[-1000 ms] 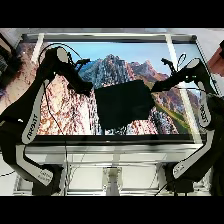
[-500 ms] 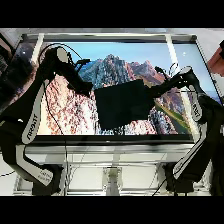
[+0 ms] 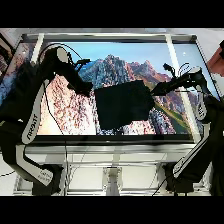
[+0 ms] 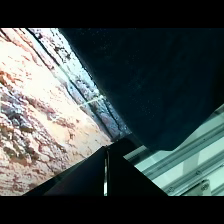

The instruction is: Fold the clothes and pants, and hang the long-sleeved shirts on hangers.

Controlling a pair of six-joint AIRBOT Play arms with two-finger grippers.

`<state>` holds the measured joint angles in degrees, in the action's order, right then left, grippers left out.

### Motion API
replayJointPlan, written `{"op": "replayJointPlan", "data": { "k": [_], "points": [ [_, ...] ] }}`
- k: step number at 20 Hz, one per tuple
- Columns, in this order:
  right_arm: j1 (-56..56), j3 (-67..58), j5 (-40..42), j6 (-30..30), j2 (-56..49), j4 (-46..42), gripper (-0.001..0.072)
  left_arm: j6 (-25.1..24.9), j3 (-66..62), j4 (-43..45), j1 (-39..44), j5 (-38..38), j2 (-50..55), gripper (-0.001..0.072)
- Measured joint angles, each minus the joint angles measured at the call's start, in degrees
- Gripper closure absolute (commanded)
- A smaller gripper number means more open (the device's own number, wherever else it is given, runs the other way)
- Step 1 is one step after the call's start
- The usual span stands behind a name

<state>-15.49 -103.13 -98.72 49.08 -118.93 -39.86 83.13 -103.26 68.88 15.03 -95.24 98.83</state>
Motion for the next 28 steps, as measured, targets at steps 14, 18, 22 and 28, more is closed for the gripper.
{"op": "replayJointPlan", "data": {
  "k": [14,18,22,28],
  "points": [
    [9.51,-0.28,5.14,-0.07,-0.04,-7.74,0.0671,0.0,0.0,-0.04,0.02,0.02,0.09,0.0686],
    [10.95,-0.66,6.51,3.23,-0.04,-9.6,0.0672,0.0,0.0,0.02,0.0,0.07,0.09,0.0686],
    [7.45,-5.66,8.81,10.93,0.2,-14.88,0.0672,0.0,0.0,0.0,0.0,0.24,0.09,0.0686],
    [-8.2,-11.02,9.77,21.59,4.02,-28.48,0.0672,0.0,0.0,0.0,0.0,0.26,0.09,0.0686]
  ]
}}
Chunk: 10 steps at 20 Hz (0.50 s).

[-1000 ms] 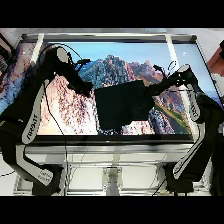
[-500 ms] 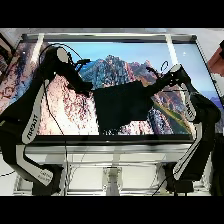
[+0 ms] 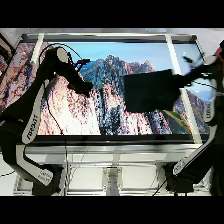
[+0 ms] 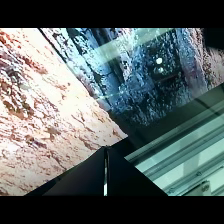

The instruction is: Fold the clothes and pants, and hang the long-sleeved shirts on hangers.

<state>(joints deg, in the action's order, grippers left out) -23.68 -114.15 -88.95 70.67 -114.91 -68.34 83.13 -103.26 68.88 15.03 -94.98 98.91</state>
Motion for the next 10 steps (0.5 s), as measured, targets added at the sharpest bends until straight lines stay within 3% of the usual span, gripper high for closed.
{"op": "replayJointPlan", "data": {
  "k": [3,10],
  "points": [
    [-9.42,0.92,-0.61,3.91,2.16,-8.83,0.0672,0.0,0.0,0.0,0.0,-0.02,0.0,0.0685],
    [-28.57,7.37,-2.67,7.21,6.27,-16.52,0.0666,0.0,0.0,0.0,0.0,-0.02,0.0,0.0686]
  ]
}}
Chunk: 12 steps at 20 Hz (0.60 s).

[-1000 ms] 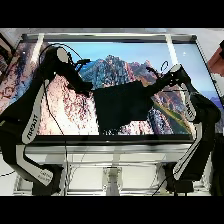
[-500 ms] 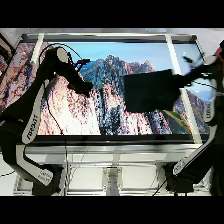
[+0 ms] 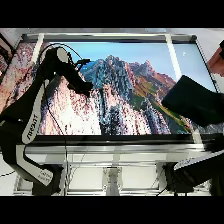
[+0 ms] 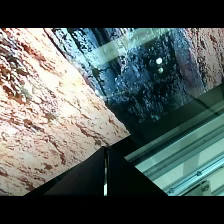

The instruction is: Fold the clothes and pants, and hang the long-sleeved shirts on hangers.

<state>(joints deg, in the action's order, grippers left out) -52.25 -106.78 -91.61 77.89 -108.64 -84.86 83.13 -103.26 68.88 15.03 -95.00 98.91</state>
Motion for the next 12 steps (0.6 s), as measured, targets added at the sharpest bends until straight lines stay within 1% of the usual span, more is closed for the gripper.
{"op": "replayJointPlan", "data": {
  "k": [1,2,3,4,8,10,11,12],
  "points": [
    [-1.9,1.14,-0.15,0.15,0.52,-0.42,0.0592,0.0,0.0,0.0,0.0,0.0,0.0,0.0686],
    [-3.82,2.27,-0.39,0.2,1.09,-0.52,0.0398,0.0,0.0,0.0,0.0,0.0,0.0,0.0686],
    [-5.44,3.21,-0.57,0.22,1.73,-1.44,0.025,0.0,0.0,0.0,0.0,0.0,0.0,0.0686],
    [-6.86,4.02,-0.7,0.22,2.51,-1.86,0.0229,0.0,0.0,0.0,0.0,0.0,0.0,0.0686],
    [-10.03,5.66,2.23,-0.09,7.89,-0.46,0.023,0.0,0.0,0.0,0.0,0.0,0.0,0.0685],
    [-10.51,5.97,4.37,-0.28,11.54,2.38,0.0241,0.0,0.0,0.0,0.0,0.0,0.0,0.0685],
    [-10.49,6.03,5.09,-0.42,13.51,5.05,0.0297,0.0,0.0,0.02,0.0,0.0,0.0,0.0686],
    [-10.16,6.08,5.53,-0.79,15.28,7.76,0.043,0.0,0.0,0.0,0.0,0.0,0.0,0.0686]
  ]
}}
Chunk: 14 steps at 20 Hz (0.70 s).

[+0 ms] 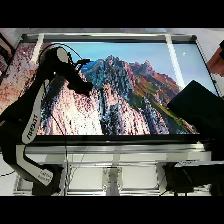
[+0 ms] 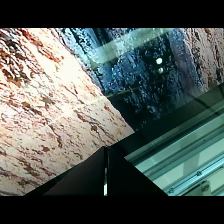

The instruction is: Fold the clothes and pants, and hang the long-sleeved shirts on hangers.

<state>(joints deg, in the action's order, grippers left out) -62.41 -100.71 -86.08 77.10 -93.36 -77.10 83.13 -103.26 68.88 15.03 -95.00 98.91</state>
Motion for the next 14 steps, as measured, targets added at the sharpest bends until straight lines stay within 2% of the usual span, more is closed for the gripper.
{"op": "replayJointPlan", "data": {
  "k": [1,2,7,14],
  "points": [
    [0.68,0.09,0.09,-0.44,1.73,2.84,0.0603,0.0,0.0,0.0,0.0,0.0,0.0,0.0686],
    [1.92,0.11,-0.04,-1.11,3.65,6.12,0.0668,0.0,0.0,0.02,0.0,0.0,0.0,0.0686],
    [15.04,0.17,-3.13,-3.65,11.85,15.54,0.0671,0.0,0.0,0.02,0.0,0.0,0.0,0.0686],
    [44.41,3.23,-4.33,-4.2,15.98,14.75,0.067,0.0,0.0,0.0,0.0,0.0,0.0,0.0686]
  ]
}}
